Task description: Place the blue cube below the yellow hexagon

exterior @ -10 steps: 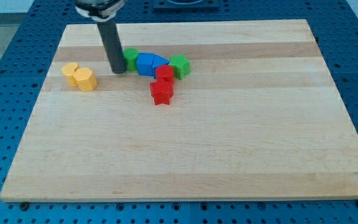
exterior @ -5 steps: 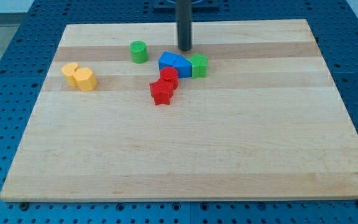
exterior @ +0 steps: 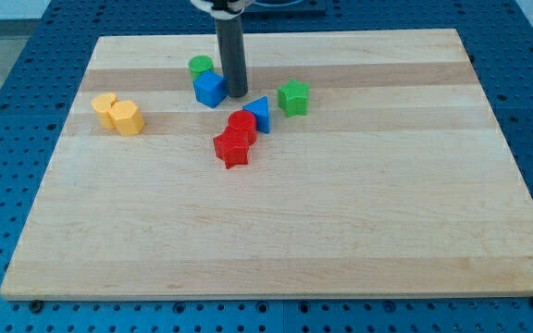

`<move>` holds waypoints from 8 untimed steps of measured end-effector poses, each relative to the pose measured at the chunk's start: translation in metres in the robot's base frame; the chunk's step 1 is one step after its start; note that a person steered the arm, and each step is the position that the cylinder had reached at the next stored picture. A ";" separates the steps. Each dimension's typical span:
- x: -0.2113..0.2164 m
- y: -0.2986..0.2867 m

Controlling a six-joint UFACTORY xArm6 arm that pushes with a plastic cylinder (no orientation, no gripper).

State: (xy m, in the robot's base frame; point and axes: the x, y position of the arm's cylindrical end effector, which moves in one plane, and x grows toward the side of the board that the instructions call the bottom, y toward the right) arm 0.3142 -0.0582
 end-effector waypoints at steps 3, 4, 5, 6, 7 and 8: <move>0.010 -0.040; 0.033 -0.047; 0.008 -0.033; -0.005 -0.040; 0.034 -0.047; 0.081 -0.047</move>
State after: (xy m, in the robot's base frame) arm 0.3956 -0.1055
